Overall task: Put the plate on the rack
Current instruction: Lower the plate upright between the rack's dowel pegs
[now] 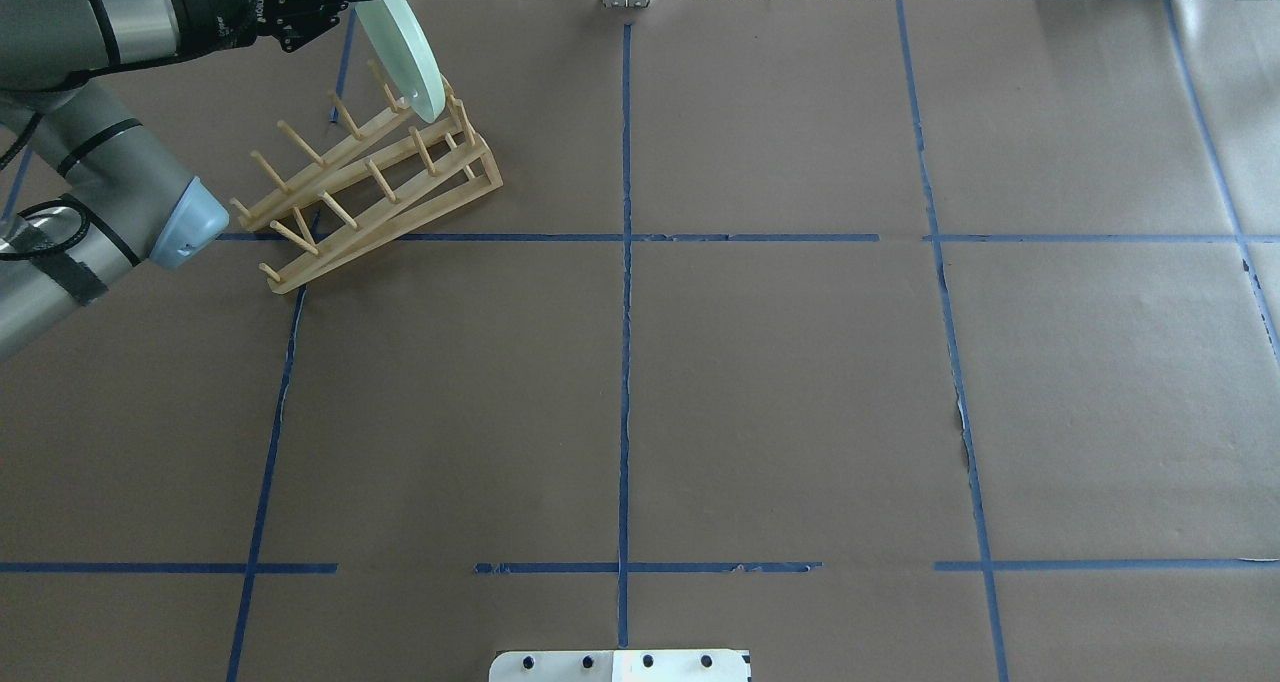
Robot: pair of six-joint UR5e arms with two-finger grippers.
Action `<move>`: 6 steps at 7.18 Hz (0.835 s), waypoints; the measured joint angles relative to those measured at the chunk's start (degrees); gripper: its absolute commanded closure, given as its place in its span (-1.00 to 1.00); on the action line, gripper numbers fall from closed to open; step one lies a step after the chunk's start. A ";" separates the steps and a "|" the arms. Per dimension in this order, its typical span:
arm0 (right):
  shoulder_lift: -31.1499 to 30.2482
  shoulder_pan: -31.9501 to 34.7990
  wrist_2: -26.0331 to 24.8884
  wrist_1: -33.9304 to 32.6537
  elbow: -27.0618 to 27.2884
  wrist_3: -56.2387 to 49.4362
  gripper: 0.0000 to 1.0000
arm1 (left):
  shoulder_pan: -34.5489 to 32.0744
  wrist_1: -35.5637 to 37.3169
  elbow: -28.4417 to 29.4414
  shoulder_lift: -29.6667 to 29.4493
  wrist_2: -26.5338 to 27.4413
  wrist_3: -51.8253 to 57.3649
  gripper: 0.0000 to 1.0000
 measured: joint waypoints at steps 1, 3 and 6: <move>0.00 0.00 0.00 0.00 0.00 0.00 -1.00 | 0.37 0.08 0.20 0.05 0.25 0.19 -0.22; 0.00 0.02 0.00 0.00 0.03 0.00 -1.00 | 1.12 0.50 0.28 0.70 0.38 2.30 -1.00; 0.00 0.02 0.00 0.00 0.06 0.00 -1.00 | 0.98 10.65 -1.98 1.03 -3.54 9.05 -1.00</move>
